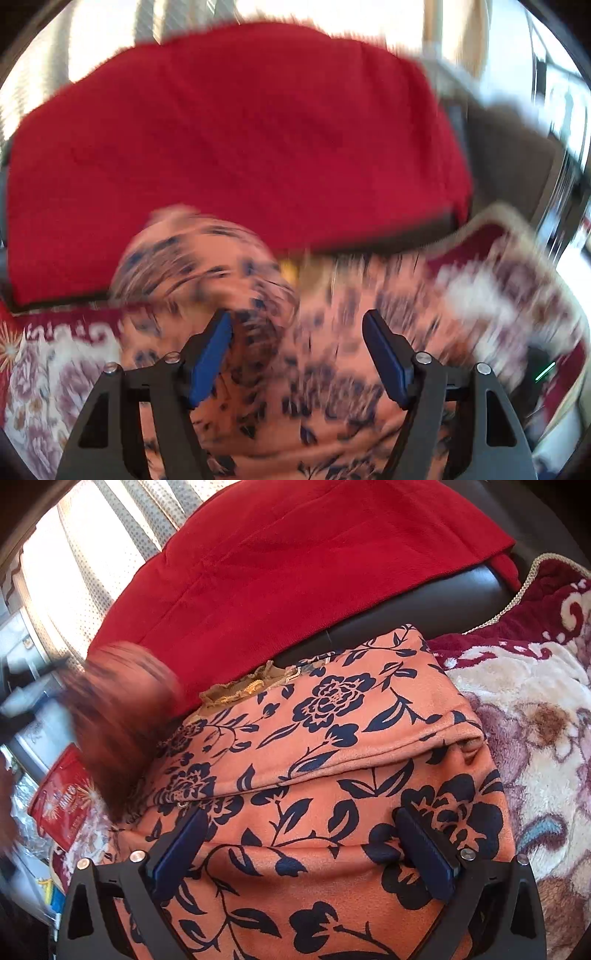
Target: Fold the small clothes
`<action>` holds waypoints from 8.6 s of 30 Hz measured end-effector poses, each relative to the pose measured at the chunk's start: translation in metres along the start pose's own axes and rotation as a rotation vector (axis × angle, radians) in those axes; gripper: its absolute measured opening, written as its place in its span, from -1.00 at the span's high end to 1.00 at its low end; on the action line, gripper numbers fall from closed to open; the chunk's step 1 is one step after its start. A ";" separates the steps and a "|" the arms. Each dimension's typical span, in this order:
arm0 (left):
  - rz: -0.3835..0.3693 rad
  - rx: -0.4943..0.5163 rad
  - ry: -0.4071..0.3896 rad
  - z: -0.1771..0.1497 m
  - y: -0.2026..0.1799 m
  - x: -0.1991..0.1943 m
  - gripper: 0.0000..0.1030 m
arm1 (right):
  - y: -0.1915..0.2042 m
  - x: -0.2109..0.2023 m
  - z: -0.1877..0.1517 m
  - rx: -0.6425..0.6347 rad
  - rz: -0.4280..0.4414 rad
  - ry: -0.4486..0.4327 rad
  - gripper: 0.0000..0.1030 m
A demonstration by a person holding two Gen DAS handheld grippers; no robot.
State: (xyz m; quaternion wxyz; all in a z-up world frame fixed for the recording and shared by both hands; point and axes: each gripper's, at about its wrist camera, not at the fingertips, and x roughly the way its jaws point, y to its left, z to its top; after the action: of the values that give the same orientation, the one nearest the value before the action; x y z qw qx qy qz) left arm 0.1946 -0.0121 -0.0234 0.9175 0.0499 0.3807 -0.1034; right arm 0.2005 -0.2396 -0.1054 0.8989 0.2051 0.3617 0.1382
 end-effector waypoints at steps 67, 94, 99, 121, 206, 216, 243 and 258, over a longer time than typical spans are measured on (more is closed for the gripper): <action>0.203 -0.562 -0.023 -0.130 0.172 0.023 -0.62 | 0.014 0.024 0.102 0.123 -0.170 0.058 0.82; 0.257 -0.658 -0.014 -0.137 0.192 0.015 -0.63 | 0.026 -0.030 0.085 -0.015 -0.184 0.015 -0.83; 0.283 -0.596 -0.069 -0.130 0.187 0.003 -0.63 | -0.006 0.027 0.061 0.077 -0.288 0.194 -0.79; 0.371 -1.006 -0.147 -0.174 0.272 -0.040 -0.62 | 0.241 0.190 0.036 0.090 0.537 0.616 -0.80; -0.051 -0.728 0.278 -0.318 0.157 -0.143 0.23 | -0.100 -0.199 -0.125 0.355 0.120 0.316 0.19; -0.027 -0.654 0.253 -0.302 0.149 -0.157 0.86 | -0.096 -0.191 -0.128 0.299 0.073 0.393 0.86; 0.012 -0.534 0.321 -0.266 0.143 -0.139 0.86 | -0.100 -0.180 -0.112 0.390 0.211 0.378 0.87; 0.084 -0.568 0.094 -0.070 0.237 -0.006 0.96 | -0.122 0.008 0.120 0.374 0.142 0.194 0.78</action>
State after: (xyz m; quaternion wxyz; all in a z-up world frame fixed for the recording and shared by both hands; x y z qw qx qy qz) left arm 0.1965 0.2317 -0.0657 0.8796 -0.1886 0.4342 0.0477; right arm 0.3032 -0.3759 -0.0886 0.7943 0.3788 0.4503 0.1510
